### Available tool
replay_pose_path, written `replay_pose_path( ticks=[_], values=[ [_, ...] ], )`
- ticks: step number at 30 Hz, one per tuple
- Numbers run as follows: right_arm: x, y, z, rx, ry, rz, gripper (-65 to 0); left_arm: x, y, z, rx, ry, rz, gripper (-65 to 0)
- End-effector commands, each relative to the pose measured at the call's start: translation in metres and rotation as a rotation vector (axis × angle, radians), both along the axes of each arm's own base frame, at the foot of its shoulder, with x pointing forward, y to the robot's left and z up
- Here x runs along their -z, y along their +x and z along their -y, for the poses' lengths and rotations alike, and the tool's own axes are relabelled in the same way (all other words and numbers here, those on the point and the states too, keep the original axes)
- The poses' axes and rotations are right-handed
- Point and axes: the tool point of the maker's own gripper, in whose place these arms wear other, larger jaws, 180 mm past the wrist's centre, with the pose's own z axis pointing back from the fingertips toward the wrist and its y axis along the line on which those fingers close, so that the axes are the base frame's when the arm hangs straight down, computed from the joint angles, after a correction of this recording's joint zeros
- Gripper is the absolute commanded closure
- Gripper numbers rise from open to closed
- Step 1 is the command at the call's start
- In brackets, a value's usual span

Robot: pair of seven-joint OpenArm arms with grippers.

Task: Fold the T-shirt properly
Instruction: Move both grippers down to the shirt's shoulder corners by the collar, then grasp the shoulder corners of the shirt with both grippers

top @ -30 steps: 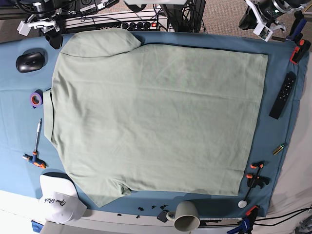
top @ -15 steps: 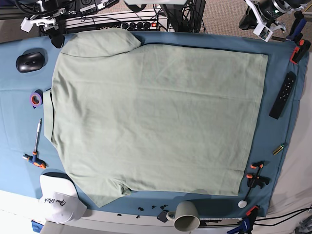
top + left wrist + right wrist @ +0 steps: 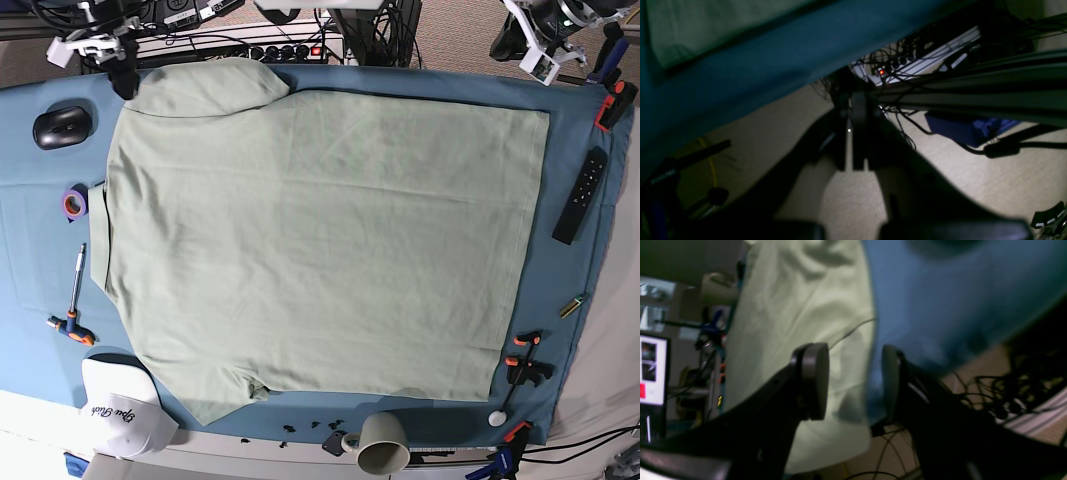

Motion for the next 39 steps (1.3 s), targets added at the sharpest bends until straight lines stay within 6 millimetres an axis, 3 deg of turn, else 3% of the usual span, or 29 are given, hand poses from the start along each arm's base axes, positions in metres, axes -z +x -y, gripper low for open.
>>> replay_pose_path(
  ticks=[1, 6, 14, 16, 18, 19, 21, 23, 24, 28, 32, 35, 39],
  values=[
    [0.005, -0.002, -0.010, -0.050, 0.003, -0.038, -26.7, -0.005, 0.001, 0.001, 0.006, -0.010, 0.016, -4.2],
    [0.018, 0.005, -0.040, -0.137, 0.026, -0.063, -26.7, -0.005, 0.001, 0.001, 0.006, -0.010, 0.016, -4.2],
    [0.022, 0.000, -0.046, -0.163, 0.035, -0.088, -26.4, -0.007, 0.005, 0.002, 0.004, -0.016, 0.033, -4.2],
    [0.024, -0.001, -0.046, -0.171, 0.023, -0.102, -21.6, -0.009, 0.010, 0.002, 0.003, -0.019, 0.049, -4.2],
    [0.027, -0.003, -0.046, -0.180, 0.011, -0.119, -9.9, -0.010, 0.016, 0.002, 0.003, -0.019, 0.066, -4.8],
    [0.028, -0.004, -0.046, -0.185, 0.005, -0.128, -2.8, -0.011, 0.019, 0.002, 0.003, -0.019, 0.077, -7.3],
    [0.030, -0.006, -0.046, -0.192, 0.001, -0.138, 0.0, -0.013, 0.027, 0.001, 0.003, -0.013, 0.093, -16.8],
    [0.031, -0.006, -0.046, -0.195, -0.005, -0.144, 0.0, -0.010, 0.040, -0.011, -0.057, 0.032, 0.096, -27.2],
    [0.031, -0.007, -0.046, -0.197, -0.008, -0.147, 0.0, -0.008, 0.048, -0.021, -0.112, 0.071, 0.090, -29.0],
    [0.031, -0.007, -0.046, -0.198, -0.009, -0.148, 0.0, -0.014, 0.081, -0.049, -0.212, 0.146, 0.137, -29.0],
    [0.031, -0.007, -0.046, -0.199, -0.010, -0.148, 0.0, -0.022, 0.108, -0.081, -0.341, 0.097, 0.155, -28.8],
    [0.032, -0.007, -0.046, -0.199, -0.012, -0.150, 0.0, -0.018, 0.116, -0.108, -0.457, 0.025, 0.119, -28.7],
    [0.032, -0.007, -0.046, -0.200, -0.012, -0.150, 0.0, -0.010, 0.114, -0.120, -0.461, -0.097, 0.047, -28.3]
  ],
)
